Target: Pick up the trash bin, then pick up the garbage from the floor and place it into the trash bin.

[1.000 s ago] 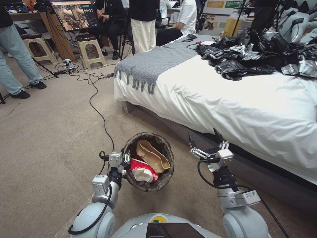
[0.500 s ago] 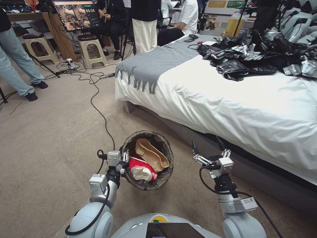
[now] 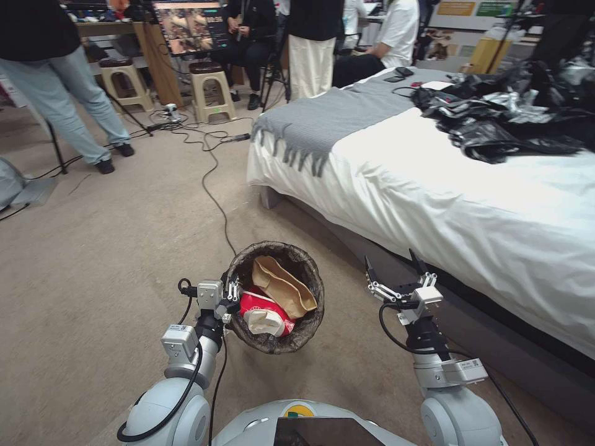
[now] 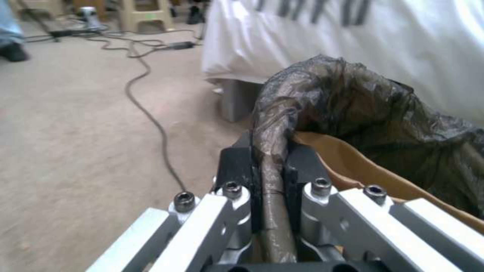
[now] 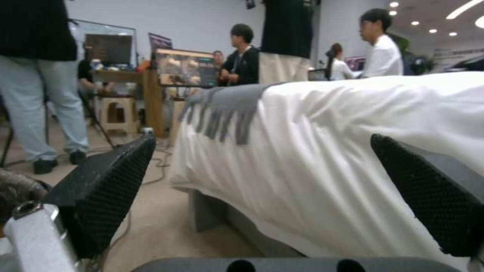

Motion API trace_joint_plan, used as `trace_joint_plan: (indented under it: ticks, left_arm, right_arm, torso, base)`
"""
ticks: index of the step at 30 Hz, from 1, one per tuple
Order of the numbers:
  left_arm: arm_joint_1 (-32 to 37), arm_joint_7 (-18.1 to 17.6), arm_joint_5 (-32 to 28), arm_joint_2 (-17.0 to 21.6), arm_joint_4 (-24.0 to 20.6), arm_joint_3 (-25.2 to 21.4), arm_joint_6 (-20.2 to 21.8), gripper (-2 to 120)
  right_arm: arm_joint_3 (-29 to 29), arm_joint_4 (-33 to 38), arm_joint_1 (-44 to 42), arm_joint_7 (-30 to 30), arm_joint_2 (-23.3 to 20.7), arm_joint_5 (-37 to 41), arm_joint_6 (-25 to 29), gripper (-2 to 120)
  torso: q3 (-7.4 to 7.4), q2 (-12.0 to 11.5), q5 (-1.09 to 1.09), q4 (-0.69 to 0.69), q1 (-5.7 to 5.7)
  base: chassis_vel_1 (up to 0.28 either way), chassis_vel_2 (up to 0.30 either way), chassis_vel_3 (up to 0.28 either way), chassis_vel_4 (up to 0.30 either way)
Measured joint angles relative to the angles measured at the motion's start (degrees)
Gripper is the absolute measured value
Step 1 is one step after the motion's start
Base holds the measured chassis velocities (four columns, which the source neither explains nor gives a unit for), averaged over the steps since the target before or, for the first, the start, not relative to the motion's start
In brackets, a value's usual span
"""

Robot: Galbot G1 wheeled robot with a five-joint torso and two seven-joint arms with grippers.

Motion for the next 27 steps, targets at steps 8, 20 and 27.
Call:
trace_joint_plan:
  ticks: [8, 20, 27]
  left_arm:
    - [-0.06, 0.00, -0.79, -0.24, -0.84, -0.76, 0.30, 7]
    - [-0.44, -0.18, -2.00, -0.67, -1.86, -1.68, 0.67, 7]
    - [-1.71, -0.58, -4.43, -1.32, -2.31, -4.02, 1.23, 7]
  right_arm:
    - [0.82, -0.49, 2.44, -0.13, -1.06, 1.87, -1.54, 100]
    - [0.96, -1.86, 3.23, -1.75, -1.23, 1.95, -1.25, 100]
    - [1.16, -2.54, 3.23, -3.21, -1.28, 1.46, -0.84, 100]
  torso:
    - [0.00, 0.00, 0.00, 0.01, 0.00]
    - [0.00, 0.00, 0.00, 0.01, 0.00]
    - [0.00, 0.00, 0.00, 0.00, 0.00]
  base:
    - [0.104, 0.107, 0.108, 0.099]
    - [0.125, 0.119, 0.129, 0.129]
    - [0.128, 0.130, 0.128, 0.121]
